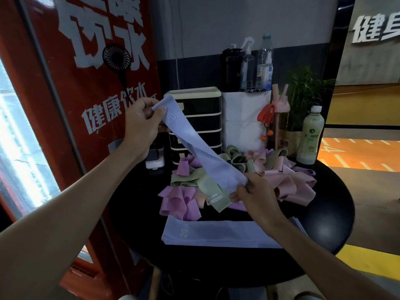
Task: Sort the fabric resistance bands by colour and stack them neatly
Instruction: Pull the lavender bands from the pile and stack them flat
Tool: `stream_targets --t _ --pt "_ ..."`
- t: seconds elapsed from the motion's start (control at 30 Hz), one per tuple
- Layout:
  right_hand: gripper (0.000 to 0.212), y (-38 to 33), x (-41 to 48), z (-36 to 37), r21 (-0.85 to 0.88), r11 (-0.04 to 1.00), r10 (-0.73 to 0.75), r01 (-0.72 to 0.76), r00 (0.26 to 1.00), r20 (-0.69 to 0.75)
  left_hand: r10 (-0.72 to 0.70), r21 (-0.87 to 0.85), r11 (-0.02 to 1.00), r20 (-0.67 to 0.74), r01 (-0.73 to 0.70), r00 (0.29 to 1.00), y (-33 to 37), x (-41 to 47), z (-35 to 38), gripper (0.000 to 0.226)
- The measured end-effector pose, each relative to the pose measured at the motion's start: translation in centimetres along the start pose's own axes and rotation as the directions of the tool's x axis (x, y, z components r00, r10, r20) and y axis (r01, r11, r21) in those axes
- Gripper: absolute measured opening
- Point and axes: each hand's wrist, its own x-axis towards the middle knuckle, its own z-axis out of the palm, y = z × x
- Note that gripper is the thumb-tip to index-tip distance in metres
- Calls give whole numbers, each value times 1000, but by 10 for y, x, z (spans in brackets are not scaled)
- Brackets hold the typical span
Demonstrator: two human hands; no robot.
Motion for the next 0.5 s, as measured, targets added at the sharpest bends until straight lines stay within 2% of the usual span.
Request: stream_targets --t 0.07,0.13,0.2,0.27,0.33,0.43,0.5 --pt "23 3 2 -1 78 994 72 -77 995 62 -4 -19 1000 6 5 1000 1 -1 0 15" --pt "32 8 4 -3 283 944 159 -172 985 71 -12 -41 999 1 12 1000 0 -3 0 13" --pt "31 6 6 -5 542 812 244 -216 969 21 -29 -58 998 -32 27 999 -2 -3 -1 11" --pt "22 0 7 -8 736 648 297 -197 955 -5 -45 -61 997 -66 41 997 -5 -4 -2 9" --pt "19 -5 6 -8 787 590 329 -183 944 -27 -53 -56 997 -83 48 995 -9 -6 -1 11" --pt "13 -9 7 -4 779 603 375 -175 923 -83 -69 -49 997 -90 65 993 -11 -9 2 17" --pt "20 -10 10 -4 788 589 404 -178 910 -96 -66 -46 997 -90 62 994 -11 -10 3 18"
